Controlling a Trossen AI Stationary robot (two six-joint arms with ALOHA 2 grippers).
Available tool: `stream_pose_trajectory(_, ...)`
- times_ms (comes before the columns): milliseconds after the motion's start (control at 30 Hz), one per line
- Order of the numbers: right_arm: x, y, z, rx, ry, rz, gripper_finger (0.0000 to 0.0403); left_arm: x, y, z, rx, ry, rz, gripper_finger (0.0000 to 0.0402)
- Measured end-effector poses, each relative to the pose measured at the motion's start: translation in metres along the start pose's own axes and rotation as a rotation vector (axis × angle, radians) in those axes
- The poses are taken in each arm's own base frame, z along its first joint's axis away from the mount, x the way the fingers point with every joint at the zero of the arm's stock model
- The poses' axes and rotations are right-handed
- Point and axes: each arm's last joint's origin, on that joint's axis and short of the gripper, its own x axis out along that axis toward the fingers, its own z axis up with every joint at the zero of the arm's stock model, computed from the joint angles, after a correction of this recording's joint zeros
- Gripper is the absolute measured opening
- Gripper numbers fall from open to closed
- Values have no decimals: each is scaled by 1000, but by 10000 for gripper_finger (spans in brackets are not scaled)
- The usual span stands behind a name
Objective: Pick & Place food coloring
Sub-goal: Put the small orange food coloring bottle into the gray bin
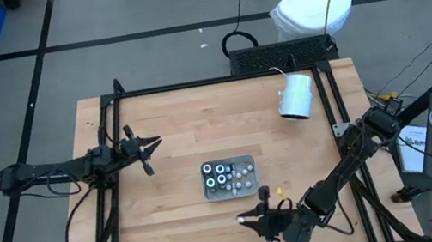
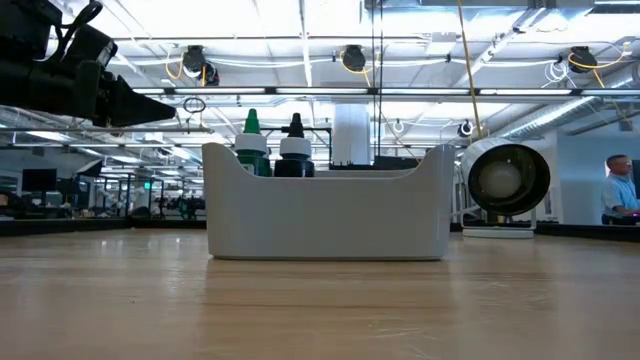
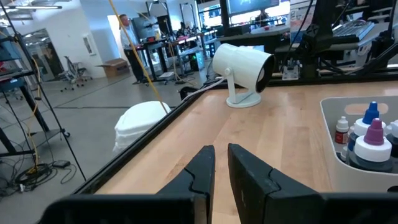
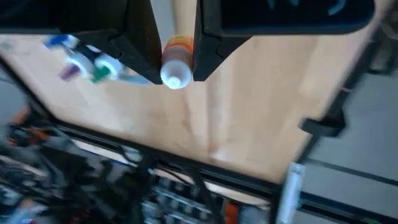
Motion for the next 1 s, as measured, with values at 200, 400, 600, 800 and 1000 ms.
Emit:
stream_pose_trajectory(200, 4, -6, -22, -24, 42, -84, 65, 0, 0, -1, 1, 8, -1, 53)
stream_pose_trajectory(400, 9, -12, -32, -54, 69, -97, 63, 0, 0, -2, 7, 21, -3, 53)
stream_pose_trajectory(600, 8, -13, -32, -81, 71, -100, 66, 0, 0, -2, 2, 20, -3, 53)
stream_pose_trajectory(800, 3, -22, -23, -63, 50, -157, 63, 0, 0, -3, -59, 33, -4, 53)
stream_pose_trajectory(1000, 8, -31, -36, -81, 77, -228, 64, 0, -1, -5, -117, 51, -4, 53)
